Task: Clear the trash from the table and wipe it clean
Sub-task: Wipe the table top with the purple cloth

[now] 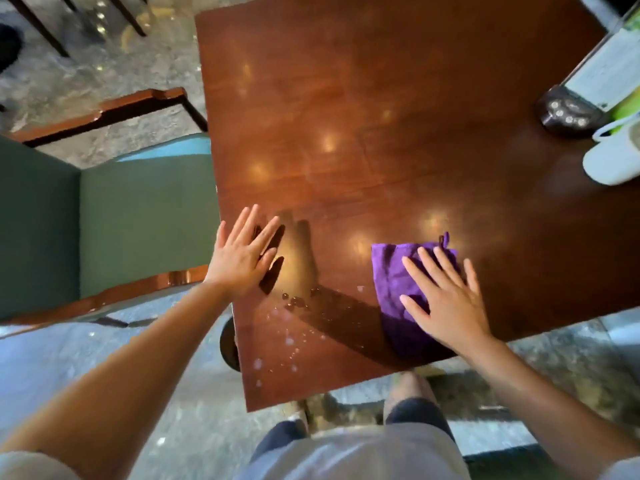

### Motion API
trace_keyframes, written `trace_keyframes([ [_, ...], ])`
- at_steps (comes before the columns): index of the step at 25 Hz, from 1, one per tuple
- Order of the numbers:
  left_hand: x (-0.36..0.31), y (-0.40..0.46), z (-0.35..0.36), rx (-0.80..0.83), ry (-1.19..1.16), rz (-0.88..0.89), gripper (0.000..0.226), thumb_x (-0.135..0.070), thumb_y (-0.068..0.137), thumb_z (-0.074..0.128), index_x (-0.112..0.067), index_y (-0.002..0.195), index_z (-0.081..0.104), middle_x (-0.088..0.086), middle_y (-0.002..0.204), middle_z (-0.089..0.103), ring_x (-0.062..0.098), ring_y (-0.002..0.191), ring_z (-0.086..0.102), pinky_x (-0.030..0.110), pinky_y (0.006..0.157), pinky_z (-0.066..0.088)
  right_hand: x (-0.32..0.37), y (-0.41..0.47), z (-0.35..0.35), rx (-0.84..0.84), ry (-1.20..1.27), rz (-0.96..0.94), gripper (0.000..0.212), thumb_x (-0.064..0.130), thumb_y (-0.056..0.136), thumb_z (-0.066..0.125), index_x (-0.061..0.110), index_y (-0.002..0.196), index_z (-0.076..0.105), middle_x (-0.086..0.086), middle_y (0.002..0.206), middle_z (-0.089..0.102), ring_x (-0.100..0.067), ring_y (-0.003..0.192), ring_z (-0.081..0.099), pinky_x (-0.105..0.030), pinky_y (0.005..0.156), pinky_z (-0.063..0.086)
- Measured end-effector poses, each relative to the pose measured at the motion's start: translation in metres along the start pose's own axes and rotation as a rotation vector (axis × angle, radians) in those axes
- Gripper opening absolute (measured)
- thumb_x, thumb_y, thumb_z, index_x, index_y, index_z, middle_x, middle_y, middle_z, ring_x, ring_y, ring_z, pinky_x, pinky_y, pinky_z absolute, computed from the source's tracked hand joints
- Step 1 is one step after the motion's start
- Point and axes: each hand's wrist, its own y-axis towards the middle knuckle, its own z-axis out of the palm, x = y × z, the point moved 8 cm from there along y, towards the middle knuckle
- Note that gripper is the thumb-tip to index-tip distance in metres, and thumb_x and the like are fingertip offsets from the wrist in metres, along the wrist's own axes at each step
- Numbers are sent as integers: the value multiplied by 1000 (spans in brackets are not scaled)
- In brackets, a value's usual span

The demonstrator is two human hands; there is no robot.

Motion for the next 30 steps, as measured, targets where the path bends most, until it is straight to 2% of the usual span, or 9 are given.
trace_keyframes([
  [2, 6, 15, 12, 36, 34, 120, 63, -57, 87, 5, -35, 146, 2, 6, 159, 2, 21, 145, -3, 52, 114, 1, -1, 0, 3, -6, -10, 46, 67, 55, 74, 39, 33, 137, 40, 0, 150, 35, -18, 141, 20, -58, 109, 16],
  [7, 10, 15, 13, -91, -16, 173, 58, -52, 92, 16, -35, 148, 19, 5, 158, 12, 22, 145, 6, 54, 114, 5, 17, 12, 12, -13, 25, 199, 77, 51, 67, 41, 37, 141, 30, -5, 155, 22, -24, 143, 10, -60, 110, 10],
  [9, 10, 14, 12, -105, -19, 169, 58, -52, 92, 16, -36, 148, 18, 4, 158, 11, 21, 145, 4, 54, 114, 4, 21, 12, 14, -32, -3, 180, 74, 60, 72, 37, 37, 142, 26, -6, 154, 23, -27, 143, 13, -60, 109, 12],
  [11, 8, 14, 13, -110, -19, 165, 58, -53, 92, 14, -38, 148, 16, 3, 158, 9, 20, 145, 3, 53, 115, 2, 26, 8, 16, -58, -23, 154, 70, 65, 77, 35, 35, 141, 31, -8, 153, 27, -27, 142, 18, -57, 110, 16],
  [15, 12, 15, 17, -131, -21, 167, 58, -54, 92, 14, -38, 148, 14, 3, 159, 9, 19, 146, 2, 54, 114, 1, 55, 4, 14, -177, 13, 236, 53, 47, 90, 27, 27, 137, 42, -4, 149, 37, -23, 139, 27, -46, 110, 24],
  [18, 14, 17, 19, -146, -27, 184, 57, -53, 93, 16, -37, 148, 15, 3, 159, 10, 21, 146, 3, 54, 114, 1, 89, 7, 13, -224, 99, 276, 52, 40, 91, 24, 20, 135, 45, -2, 146, 42, -23, 137, 31, -47, 109, 28],
  [22, 14, 15, 19, -156, -51, 196, 58, -52, 92, 17, -36, 148, 19, 5, 158, 12, 23, 145, 6, 54, 113, 2, 162, 3, 17, -220, 104, 185, 45, 40, 96, 25, 30, 135, 44, 5, 147, 39, -21, 139, 28, -49, 111, 25],
  [26, 12, 15, 18, -166, -60, 203, 58, -51, 92, 20, -35, 147, 21, 6, 158, 14, 24, 145, 7, 55, 112, 3, 226, -9, 34, -31, 61, -19, 48, 44, 94, 24, 38, 141, 27, 2, 153, 26, -28, 142, 15, -57, 111, 16],
  [30, 12, 14, 18, -160, -57, 204, 54, -49, 96, 24, -35, 148, 19, 6, 158, 12, 23, 145, 6, 54, 113, 2, 266, -32, 43, 47, 73, -125, 49, 43, 92, 23, 34, 139, 33, 4, 150, 33, -26, 141, 21, -54, 112, 19],
])
